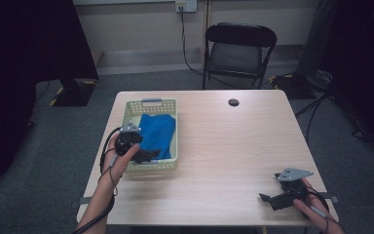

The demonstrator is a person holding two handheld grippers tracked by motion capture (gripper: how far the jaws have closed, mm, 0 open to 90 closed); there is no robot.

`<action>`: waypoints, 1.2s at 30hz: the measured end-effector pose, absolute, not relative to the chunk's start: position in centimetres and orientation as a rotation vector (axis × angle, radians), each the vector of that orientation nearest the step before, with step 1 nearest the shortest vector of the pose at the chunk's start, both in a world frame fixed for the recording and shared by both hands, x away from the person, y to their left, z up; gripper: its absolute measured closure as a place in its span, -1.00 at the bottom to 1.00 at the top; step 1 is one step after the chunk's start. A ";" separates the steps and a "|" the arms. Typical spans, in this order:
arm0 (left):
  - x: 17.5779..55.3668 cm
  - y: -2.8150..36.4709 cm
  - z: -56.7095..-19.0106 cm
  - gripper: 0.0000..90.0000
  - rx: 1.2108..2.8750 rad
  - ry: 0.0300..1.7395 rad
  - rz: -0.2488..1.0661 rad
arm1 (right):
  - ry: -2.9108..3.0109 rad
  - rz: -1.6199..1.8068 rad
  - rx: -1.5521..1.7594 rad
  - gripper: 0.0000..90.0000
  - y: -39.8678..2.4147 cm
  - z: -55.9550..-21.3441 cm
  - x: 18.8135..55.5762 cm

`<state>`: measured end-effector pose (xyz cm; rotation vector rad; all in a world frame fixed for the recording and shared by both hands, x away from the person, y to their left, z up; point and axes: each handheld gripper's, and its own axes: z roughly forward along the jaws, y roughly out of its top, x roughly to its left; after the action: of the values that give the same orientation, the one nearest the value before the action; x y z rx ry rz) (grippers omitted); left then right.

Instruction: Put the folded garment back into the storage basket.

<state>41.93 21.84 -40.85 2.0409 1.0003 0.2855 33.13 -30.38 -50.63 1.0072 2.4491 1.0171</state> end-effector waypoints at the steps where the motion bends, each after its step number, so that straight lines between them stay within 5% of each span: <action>1: 41.9 21.9 -40.8 -0.91 2.042 0.998 0.283 | 2.449 1.017 1.007 -1.00 -30.4 -50.6 33.1; 36: 39.0 24.4 -41.3 -0.92 2.028 0.977 0.317 | 2.449 1.017 1.007 -1.00 -30.4 -50.6 33.1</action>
<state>39.02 24.40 -41.33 2.0281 0.9774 0.3168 33.13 -30.38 -50.63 1.0073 2.4490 1.0173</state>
